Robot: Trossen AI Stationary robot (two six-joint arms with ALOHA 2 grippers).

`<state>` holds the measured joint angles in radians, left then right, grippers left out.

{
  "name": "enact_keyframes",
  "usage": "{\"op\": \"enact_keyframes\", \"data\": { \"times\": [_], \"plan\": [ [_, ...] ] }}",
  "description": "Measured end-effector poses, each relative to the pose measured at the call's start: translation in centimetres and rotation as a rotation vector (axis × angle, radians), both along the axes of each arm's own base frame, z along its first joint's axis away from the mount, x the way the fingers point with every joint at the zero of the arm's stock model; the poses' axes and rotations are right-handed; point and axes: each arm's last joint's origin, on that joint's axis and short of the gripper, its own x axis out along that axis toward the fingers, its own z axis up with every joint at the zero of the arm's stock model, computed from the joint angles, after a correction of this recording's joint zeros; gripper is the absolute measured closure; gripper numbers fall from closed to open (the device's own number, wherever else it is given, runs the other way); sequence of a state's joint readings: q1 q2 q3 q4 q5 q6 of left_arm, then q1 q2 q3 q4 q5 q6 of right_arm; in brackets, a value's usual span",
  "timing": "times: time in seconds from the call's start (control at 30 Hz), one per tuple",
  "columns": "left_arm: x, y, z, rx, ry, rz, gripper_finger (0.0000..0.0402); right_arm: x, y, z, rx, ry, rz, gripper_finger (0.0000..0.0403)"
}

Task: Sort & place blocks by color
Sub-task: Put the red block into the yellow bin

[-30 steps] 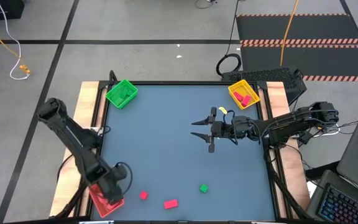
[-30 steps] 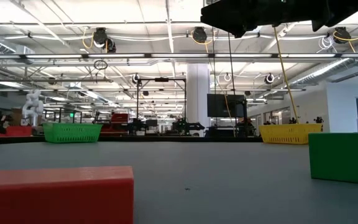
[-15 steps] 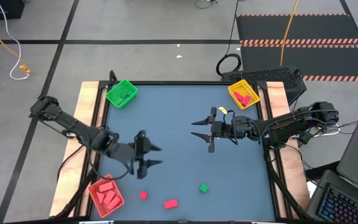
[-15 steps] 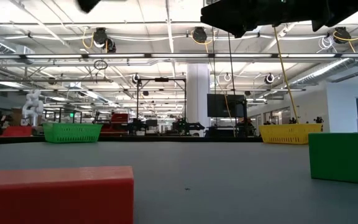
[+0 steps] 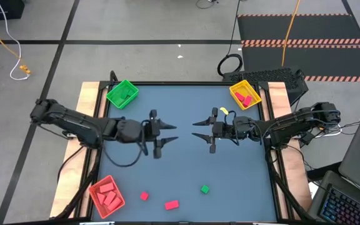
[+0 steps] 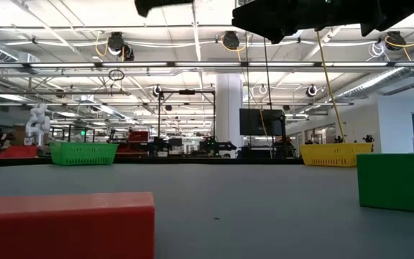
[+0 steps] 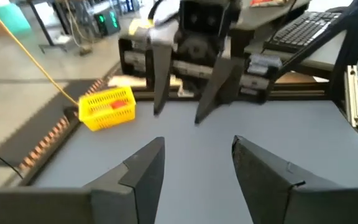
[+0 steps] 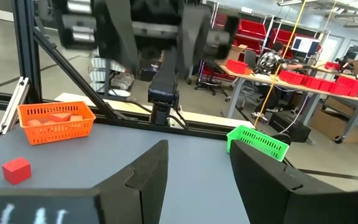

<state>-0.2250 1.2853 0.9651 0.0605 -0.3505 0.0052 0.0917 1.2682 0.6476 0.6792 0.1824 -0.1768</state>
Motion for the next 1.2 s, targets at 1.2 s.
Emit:
{"op": "enact_keyframes", "data": {
  "times": [1.2],
  "plan": [
    [-7.1,-9.1,-8.4,-0.535,0.649,0.041,0.0231,0.0,0.0,0.0,0.0,0.0,0.0,0.0234]
  ]
}}
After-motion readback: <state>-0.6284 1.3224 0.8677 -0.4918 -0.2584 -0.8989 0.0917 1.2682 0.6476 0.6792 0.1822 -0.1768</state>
